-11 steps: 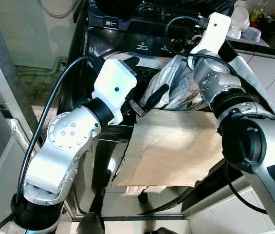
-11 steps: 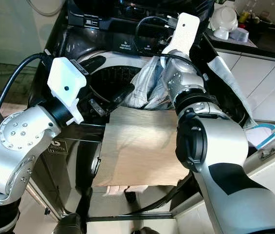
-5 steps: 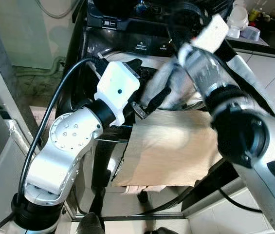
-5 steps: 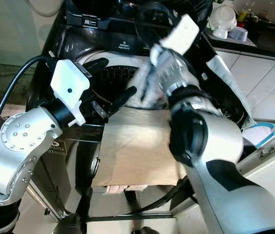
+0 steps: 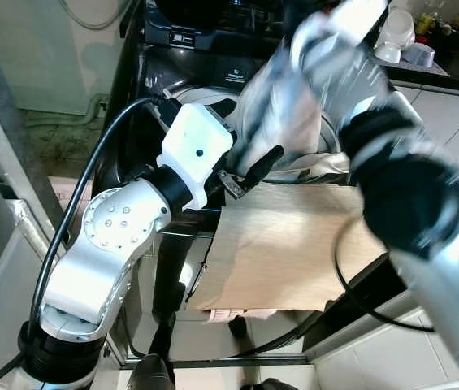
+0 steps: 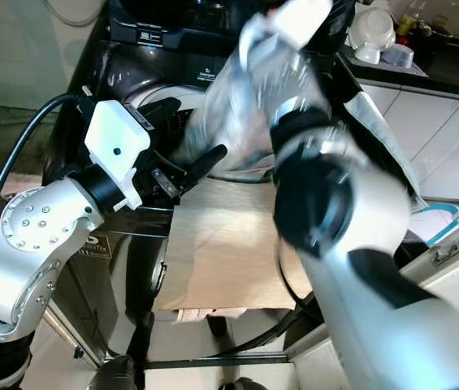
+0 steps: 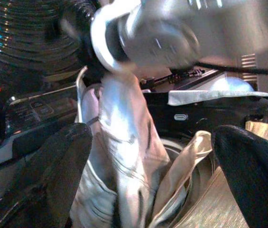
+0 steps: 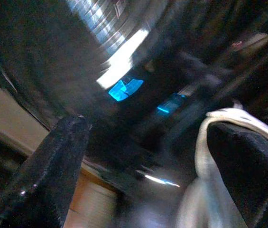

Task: Clothes washing

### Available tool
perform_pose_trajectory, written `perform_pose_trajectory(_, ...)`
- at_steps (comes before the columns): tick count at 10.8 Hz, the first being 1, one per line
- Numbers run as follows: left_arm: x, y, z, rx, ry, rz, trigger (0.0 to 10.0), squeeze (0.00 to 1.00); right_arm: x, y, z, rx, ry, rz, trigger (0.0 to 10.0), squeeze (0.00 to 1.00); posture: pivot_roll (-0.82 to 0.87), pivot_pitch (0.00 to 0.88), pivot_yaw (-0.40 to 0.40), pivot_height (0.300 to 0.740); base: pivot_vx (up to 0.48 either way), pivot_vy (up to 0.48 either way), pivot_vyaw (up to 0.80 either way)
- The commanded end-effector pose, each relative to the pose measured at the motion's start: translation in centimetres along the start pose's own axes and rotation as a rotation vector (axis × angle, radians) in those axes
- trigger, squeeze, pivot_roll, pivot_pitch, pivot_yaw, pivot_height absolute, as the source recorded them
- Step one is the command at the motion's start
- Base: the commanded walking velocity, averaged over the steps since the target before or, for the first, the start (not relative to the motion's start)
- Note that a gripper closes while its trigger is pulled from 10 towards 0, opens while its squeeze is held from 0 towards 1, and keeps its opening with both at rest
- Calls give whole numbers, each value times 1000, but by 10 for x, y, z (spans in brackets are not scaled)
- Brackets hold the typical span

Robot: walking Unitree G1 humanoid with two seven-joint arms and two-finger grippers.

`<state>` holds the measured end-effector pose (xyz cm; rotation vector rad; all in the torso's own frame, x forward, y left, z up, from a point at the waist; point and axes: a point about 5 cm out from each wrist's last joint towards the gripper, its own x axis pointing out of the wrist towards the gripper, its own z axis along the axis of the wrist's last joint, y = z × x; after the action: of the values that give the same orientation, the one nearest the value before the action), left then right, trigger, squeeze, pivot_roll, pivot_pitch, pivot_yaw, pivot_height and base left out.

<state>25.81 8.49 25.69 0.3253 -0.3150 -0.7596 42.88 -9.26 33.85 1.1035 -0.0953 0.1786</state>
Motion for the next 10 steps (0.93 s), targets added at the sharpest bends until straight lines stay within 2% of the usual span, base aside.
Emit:
perform_pose_trajectory(1, 4, -4, 1, 0, -4, -28, 10000, 0, 0, 8, 35, 89, -137, 18, 10000, 1000, 117, 0, -140, 740, 0, 0, 0)
perform_pose_trajectory(2, 4, -4, 1, 0, -4, -31, 10000, 0, -2, -4, 53, 178, -208, -36, 10000, 1000, 118, 0, -143, 740, 0, 0, 0)
perform_pose_trajectory(3, 4, -4, 0, -1, -4, -31, 10000, 0, -4, -14, 60, 194, -235, -72, 10000, 1000, 114, 0, -142, 740, 0, 0, 0)
perform_pose_trajectory(4, 3, -5, 0, -4, -3, -31, 10000, 0, -5, -27, 60, 142, -243, -109, 10000, 1000, 109, 0, -139, 740, 0, 0, 0)
perform_pose_trajectory(5, 4, -5, 0, -1, -5, -36, 10000, 0, -6, -39, 51, -61, -205, -135, 10000, 1000, 107, 0, -138, 740, 0, 0, 0)
perform_pose_trajectory(6, 4, -5, 0, -1, -6, -37, 10000, 0, -7, -51, 31, -478, -92, -183, 10000, 1000, 101, 0, -134, 740, 0, 0, 0)
perform_pose_trajectory(7, 4, -6, -1, -4, -5, -38, 10000, 0, -12, -74, 10, -810, 20, -194, 0, 0, 99, 0, -135, 740, 0, 0, 0)
perform_pose_trajectory(8, 4, -6, 0, -4, -5, -38, 10000, 0, -16, -88, 6, -828, 44, -233, 0, 0, 103, 0, -134, 740, 0, 0, 0)
perform_pose_trajectory(9, 3, -5, -1, -3, -3, -36, 10000, 0, -18, -94, 9, -939, 37, -247, 0, 0, 106, 0, -133, 740, 0, 0, 0)
perform_pose_trajectory(10, 3, -5, -1, -2, -1, -36, 10000, 0, -17, -91, 10, -1036, 27, -233, 0, 0, 108, 0, -131, 740, 0, 0, 0)
